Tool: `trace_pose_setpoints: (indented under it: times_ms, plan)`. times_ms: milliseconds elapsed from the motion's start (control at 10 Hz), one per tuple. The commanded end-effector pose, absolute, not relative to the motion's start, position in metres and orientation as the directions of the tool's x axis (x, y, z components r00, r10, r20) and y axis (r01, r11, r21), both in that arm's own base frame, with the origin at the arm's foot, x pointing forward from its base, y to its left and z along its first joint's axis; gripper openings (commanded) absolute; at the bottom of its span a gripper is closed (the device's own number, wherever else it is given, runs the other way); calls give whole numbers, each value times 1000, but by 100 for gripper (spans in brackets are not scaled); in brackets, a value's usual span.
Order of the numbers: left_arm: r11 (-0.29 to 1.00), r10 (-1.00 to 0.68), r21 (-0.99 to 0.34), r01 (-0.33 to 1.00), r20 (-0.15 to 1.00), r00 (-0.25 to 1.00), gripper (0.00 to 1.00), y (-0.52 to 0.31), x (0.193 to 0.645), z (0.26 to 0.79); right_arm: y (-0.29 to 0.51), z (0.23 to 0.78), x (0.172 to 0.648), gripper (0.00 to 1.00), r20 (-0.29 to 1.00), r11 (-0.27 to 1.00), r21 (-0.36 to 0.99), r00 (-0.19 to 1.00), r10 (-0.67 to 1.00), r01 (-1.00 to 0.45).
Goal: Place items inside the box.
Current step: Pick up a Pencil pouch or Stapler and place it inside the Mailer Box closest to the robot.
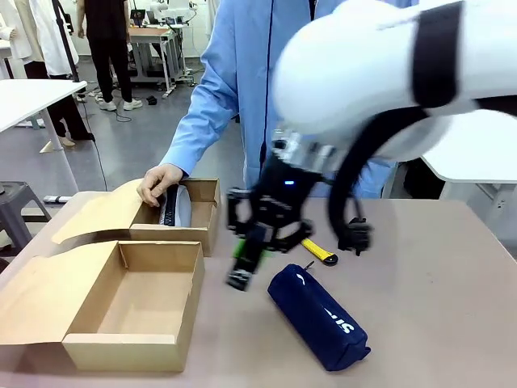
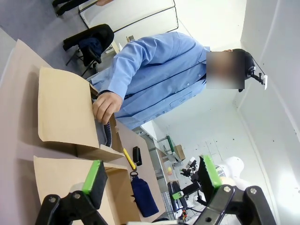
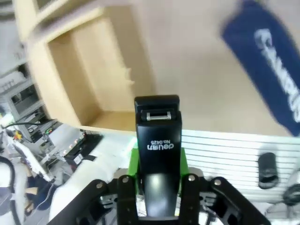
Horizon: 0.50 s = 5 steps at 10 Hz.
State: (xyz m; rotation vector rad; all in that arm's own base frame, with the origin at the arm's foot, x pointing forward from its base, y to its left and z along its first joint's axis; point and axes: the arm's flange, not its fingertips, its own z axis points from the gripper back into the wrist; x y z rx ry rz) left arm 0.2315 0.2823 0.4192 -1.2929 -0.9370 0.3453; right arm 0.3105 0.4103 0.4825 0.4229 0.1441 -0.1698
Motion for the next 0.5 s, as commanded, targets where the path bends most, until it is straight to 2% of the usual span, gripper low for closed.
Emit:
trace_pose_setpoints:
  times_ms: [0, 100, 200, 400]
  plan:
    - [293, 695, -908, 299, 417, 586, 100, 282, 233, 420, 449, 463, 322, 37, -166, 896, 407, 979, -119, 178]
    - [293, 695, -908, 299, 417, 586, 100, 282, 233, 420, 430, 454, 329, 37, -228, 939, 256, 958, -172, 229]
    - [293, 695, -908, 299, 417, 586, 100, 282, 233, 420, 437, 474, 310, 37, -171, 890, 420, 979, -114, 177]
    - [293, 695, -908, 299, 417, 586, 100, 282, 233, 420, 437, 474, 310, 37, -171, 890, 420, 979, -114, 177]
